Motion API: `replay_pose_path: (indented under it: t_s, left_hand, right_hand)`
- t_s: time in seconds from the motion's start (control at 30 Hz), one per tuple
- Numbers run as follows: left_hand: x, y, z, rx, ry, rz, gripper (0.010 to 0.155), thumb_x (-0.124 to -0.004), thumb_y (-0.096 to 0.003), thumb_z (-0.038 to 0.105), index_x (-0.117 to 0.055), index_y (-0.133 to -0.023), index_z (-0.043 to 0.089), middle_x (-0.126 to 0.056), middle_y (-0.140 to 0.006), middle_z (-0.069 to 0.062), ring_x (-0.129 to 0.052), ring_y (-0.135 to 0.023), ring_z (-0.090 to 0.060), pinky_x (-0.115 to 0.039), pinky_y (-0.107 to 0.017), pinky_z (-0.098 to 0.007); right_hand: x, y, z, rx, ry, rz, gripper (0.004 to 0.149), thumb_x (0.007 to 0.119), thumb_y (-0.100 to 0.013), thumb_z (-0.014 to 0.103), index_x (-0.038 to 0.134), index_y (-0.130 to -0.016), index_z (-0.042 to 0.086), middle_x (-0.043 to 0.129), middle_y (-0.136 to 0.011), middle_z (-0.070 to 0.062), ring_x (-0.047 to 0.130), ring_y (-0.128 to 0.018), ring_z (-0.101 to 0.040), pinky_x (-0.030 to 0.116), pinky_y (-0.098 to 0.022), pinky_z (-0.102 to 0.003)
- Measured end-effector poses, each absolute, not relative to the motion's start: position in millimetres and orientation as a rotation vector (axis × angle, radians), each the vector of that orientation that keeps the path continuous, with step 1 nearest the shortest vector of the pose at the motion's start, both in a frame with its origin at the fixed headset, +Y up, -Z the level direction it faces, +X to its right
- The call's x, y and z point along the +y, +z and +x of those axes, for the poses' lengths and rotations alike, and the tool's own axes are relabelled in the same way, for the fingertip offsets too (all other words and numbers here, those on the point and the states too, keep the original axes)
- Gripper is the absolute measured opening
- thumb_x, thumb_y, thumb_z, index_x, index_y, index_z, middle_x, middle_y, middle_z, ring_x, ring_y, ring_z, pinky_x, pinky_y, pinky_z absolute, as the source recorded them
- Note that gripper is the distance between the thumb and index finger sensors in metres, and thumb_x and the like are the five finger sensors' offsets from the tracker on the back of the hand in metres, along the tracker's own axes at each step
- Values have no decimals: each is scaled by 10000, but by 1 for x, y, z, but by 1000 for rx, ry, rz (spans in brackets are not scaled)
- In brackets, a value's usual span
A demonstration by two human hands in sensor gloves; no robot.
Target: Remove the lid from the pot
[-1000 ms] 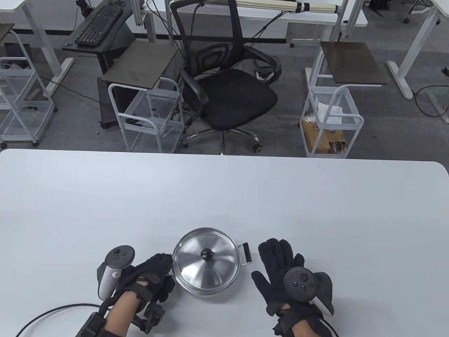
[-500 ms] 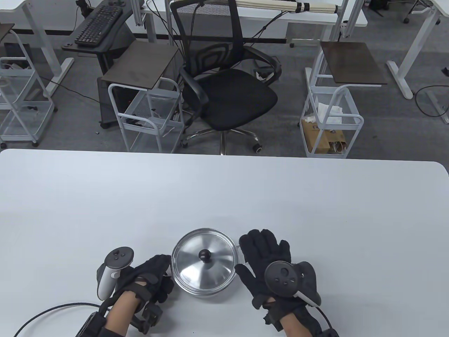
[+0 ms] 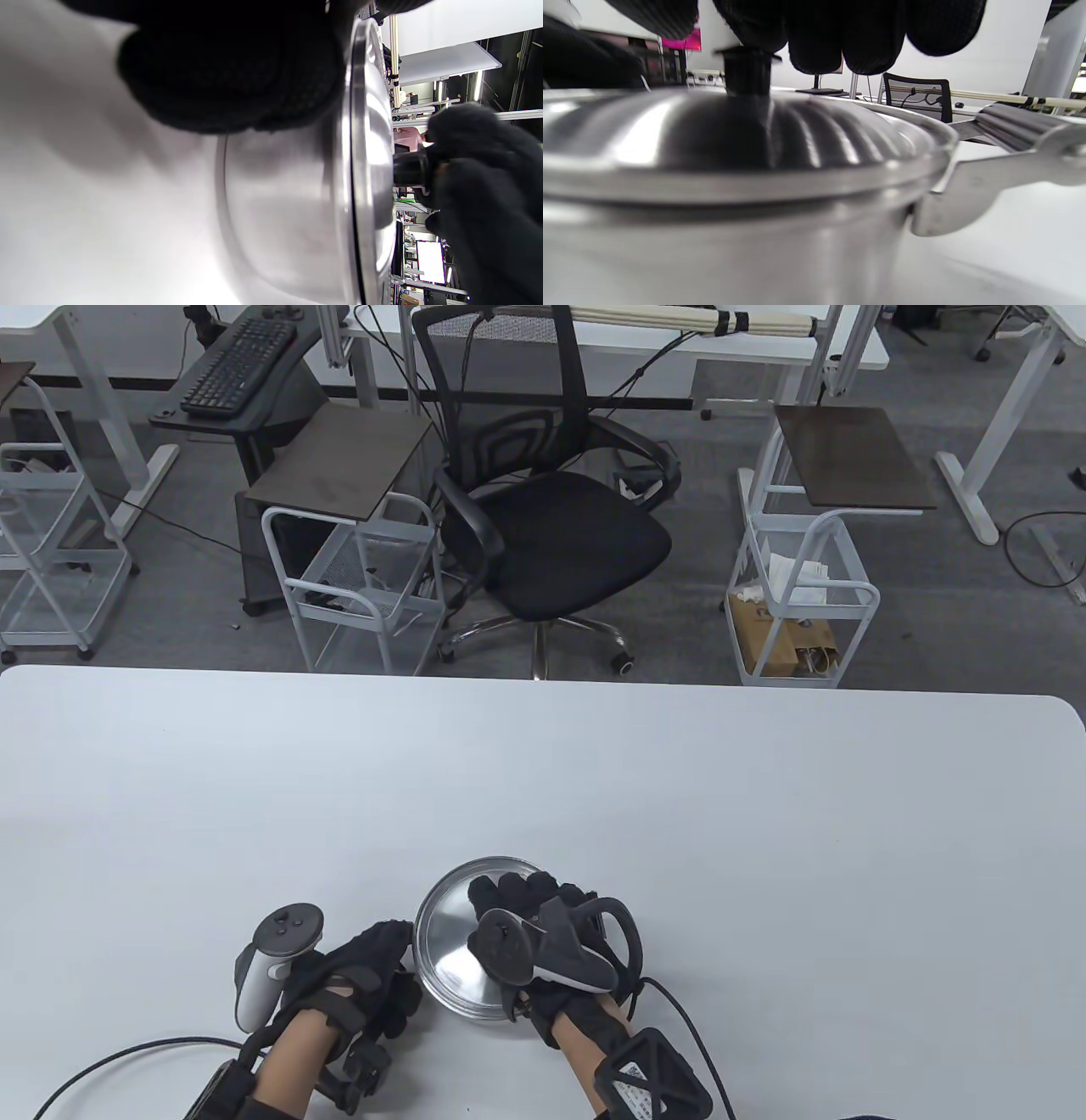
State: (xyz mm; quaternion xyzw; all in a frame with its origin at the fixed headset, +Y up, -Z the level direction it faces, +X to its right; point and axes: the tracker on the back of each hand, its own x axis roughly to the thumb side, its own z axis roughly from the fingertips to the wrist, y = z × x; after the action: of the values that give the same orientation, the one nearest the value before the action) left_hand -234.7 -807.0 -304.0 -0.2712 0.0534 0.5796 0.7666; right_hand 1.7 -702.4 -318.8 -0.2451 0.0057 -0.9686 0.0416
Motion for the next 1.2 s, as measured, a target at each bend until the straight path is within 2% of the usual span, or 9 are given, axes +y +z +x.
replay_pose_path:
  t_s: [0.1,0.2,0.27,0.47,0.77,0.93,1.07,1.2]
  left_hand:
    - [-807,-304,-234,113,1262,-593,532,-572,-574,516,-617,-955,147,-889,-736,186,-1014,-283,-163,-838,-115,-323]
    - [-807,-304,-234,115,1259,-580,533,-574,-573,516,-621,-951,144,-888,-736,189,-1014,-280,-163,-838,-113,-323]
    - [-807,-304,-234,114,1260,-578,534,-574,-572,518,-621,-951,145,-885,-740,191,-1014,-281,-161,-839,-112,-321]
    - [-808,-304,-234,114,1262,-571,537,-571,-572,519,-618,-953,145,-875,-756,198,-1014,-288,-160,-839,-116,-323]
    - [-808,-303,-234,113,1261,-569,555,-558,-571,533,-606,-963,143,-871,-772,185,-1015,-291,-167,-839,-119,-326]
    - [-808,-302,-234,115,1261,-571,567,-555,-569,542,-597,-969,143,-872,-780,166,-1015,-293,-171,-840,-121,-327]
    - [-808,-302,-234,116,1266,-575,568,-557,-570,542,-594,-971,141,-867,-790,154,-1014,-296,-177,-839,-123,-330]
    - [-808,-302,-234,117,1266,-574,570,-558,-570,543,-594,-972,140,-859,-801,158,-1015,-300,-176,-840,-125,-331]
  right_hand:
    - [-707,-319,-4,31,-2899,-760,424,806,-449,316,776,-863,233,932,-693,54,889,-634,-183,740,-565,-393]
    - [-708,-319,-11,74,-2850,-768,435,861,-379,256,814,-810,219,974,-585,92,923,-540,-132,775,-501,-355]
    - [-709,-320,-16,67,-2822,-751,452,890,-331,211,824,-779,216,971,-554,106,931,-503,-98,790,-473,-328]
    - [-712,-321,-20,115,-2812,-746,461,894,-278,198,819,-733,199,968,-488,115,926,-425,-69,804,-408,-288]
    - [-707,-322,-15,107,-2850,-744,448,905,-282,188,828,-723,186,982,-446,111,924,-389,-51,799,-390,-288]
    - [-684,-321,14,212,-2941,-705,450,903,-288,197,822,-730,191,980,-455,116,919,-400,-51,793,-393,-290]
    - [-666,-318,61,338,-3054,-612,452,904,-288,195,822,-733,191,979,-462,116,918,-407,-56,792,-393,-293]
    - [-666,-317,109,370,-3144,-473,458,904,-288,193,821,-738,192,978,-476,112,918,-417,-64,791,-399,-299]
